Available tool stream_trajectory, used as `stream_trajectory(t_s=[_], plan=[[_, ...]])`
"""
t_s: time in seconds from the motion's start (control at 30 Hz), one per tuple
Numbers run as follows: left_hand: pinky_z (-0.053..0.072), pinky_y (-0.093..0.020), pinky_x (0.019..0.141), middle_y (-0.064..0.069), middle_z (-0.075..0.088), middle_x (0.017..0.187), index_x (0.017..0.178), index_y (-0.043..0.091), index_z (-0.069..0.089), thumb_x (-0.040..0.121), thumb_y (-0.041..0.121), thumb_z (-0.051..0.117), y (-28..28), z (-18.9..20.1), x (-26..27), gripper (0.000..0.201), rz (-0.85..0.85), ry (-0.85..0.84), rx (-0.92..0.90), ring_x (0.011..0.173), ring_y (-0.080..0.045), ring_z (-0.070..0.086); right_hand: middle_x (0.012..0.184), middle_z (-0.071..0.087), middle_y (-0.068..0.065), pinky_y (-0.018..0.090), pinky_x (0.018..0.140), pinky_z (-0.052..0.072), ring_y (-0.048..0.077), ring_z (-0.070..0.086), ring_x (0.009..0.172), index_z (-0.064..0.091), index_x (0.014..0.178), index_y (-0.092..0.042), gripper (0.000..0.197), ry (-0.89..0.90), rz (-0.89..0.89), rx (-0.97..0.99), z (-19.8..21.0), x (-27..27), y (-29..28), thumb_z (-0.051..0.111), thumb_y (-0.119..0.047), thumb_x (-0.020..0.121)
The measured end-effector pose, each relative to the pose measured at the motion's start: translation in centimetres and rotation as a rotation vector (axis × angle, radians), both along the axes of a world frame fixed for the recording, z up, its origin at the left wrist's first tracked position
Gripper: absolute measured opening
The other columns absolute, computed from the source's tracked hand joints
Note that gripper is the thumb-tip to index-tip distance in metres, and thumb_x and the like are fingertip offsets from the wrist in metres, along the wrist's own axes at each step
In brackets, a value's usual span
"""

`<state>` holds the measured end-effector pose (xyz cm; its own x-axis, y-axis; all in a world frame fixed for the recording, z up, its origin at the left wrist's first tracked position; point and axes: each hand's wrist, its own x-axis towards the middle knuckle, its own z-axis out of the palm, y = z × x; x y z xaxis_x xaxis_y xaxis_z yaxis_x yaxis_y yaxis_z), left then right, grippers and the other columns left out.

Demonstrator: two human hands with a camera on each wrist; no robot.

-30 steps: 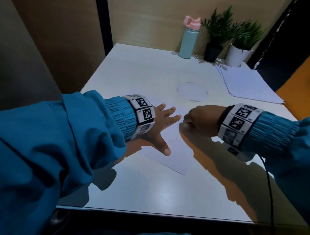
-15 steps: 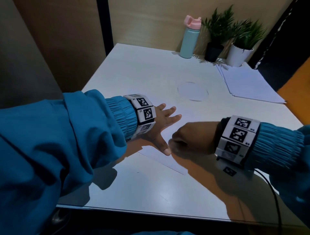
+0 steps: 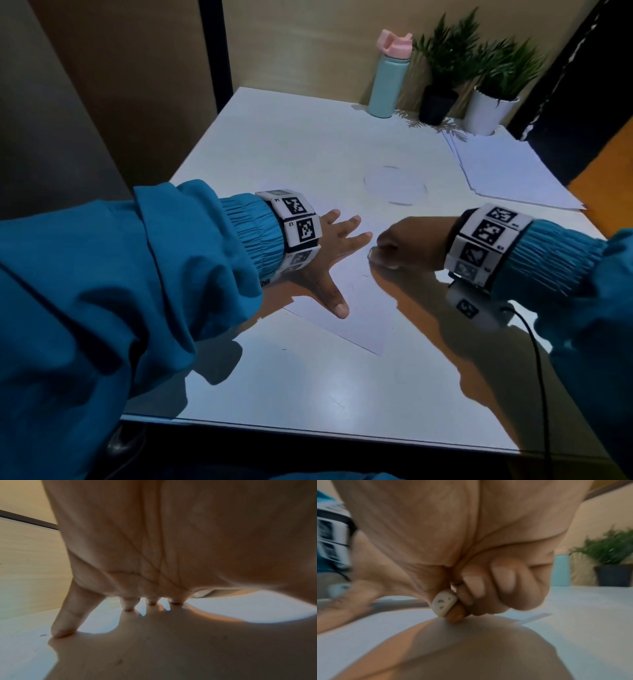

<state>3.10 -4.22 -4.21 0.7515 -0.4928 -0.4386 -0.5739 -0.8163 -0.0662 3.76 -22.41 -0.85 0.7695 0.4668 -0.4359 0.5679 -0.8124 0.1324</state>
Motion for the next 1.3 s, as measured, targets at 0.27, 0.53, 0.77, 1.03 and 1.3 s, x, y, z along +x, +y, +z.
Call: stream_trajectory(t_s=[0.27, 0.53, 0.77, 1.03, 1.3], plan=[[0.002, -0.060, 0.116, 0.004, -0.027, 0.161, 0.150, 0.036, -0.025, 0.029, 0.103, 0.031, -0.1, 0.3, -0.1, 0.149, -0.004, -0.010, 0.028, 0.149, -0.029, -0.020, 0.083, 0.054, -0.002, 0.029, 0.082, 0.039, 0.018, 0.051, 0.084, 0.052, 0.080, -0.018, 0.029, 0.040, 0.037, 0.002, 0.4, -1.3, 1.6, 0.037, -0.035, 0.100], [0.003, -0.062, 0.115, 0.004, -0.026, 0.161, 0.150, 0.037, -0.023, 0.030, 0.102, 0.037, -0.1, 0.3, 0.0, 0.150, 0.005, 0.010, 0.010, 0.149, -0.030, -0.020, 0.086, 0.061, 0.001, 0.030, 0.080, 0.041, 0.018, 0.054, 0.082, 0.058, 0.086, -0.013, 0.028, 0.147, 0.111, 0.015, -0.2, -3.1, 2.6, 0.040, -0.030, 0.098], [0.004, -0.064, 0.114, 0.004, -0.025, 0.162, 0.152, 0.037, -0.022, 0.038, 0.100, 0.046, -0.1, 0.4, -0.1, 0.147, 0.002, -0.005, 0.012, 0.149, -0.030, -0.018, 0.093, 0.064, 0.002, 0.027, 0.083, 0.040, 0.017, 0.055, 0.087, 0.061, 0.093, -0.011, 0.031, 0.081, 0.104, 0.005, -0.4, -3.5, 2.7, 0.037, -0.030, 0.099], [0.000, -0.061, 0.115, 0.004, -0.026, 0.161, 0.150, 0.038, -0.025, 0.024, 0.104, 0.031, -0.1, 0.1, -0.1, 0.152, 0.003, 0.004, 0.017, 0.149, -0.030, -0.020, 0.086, 0.059, 0.003, 0.029, 0.077, 0.036, 0.024, 0.056, 0.089, 0.058, 0.090, -0.013, 0.034, -0.058, -0.002, -0.074, 0.3, 0.7, 0.8, 0.035, -0.036, 0.101], [0.000, -0.059, 0.116, 0.003, -0.025, 0.162, 0.151, 0.036, -0.023, 0.032, 0.100, 0.038, -0.1, 0.1, 0.0, 0.149, 0.008, 0.003, 0.006, 0.149, -0.030, -0.019, 0.094, 0.064, 0.008, 0.032, 0.082, 0.044, 0.025, 0.059, 0.091, 0.062, 0.094, -0.012, 0.034, -0.015, -0.012, -0.046, 0.1, 0.2, 0.6, 0.038, -0.034, 0.100]])
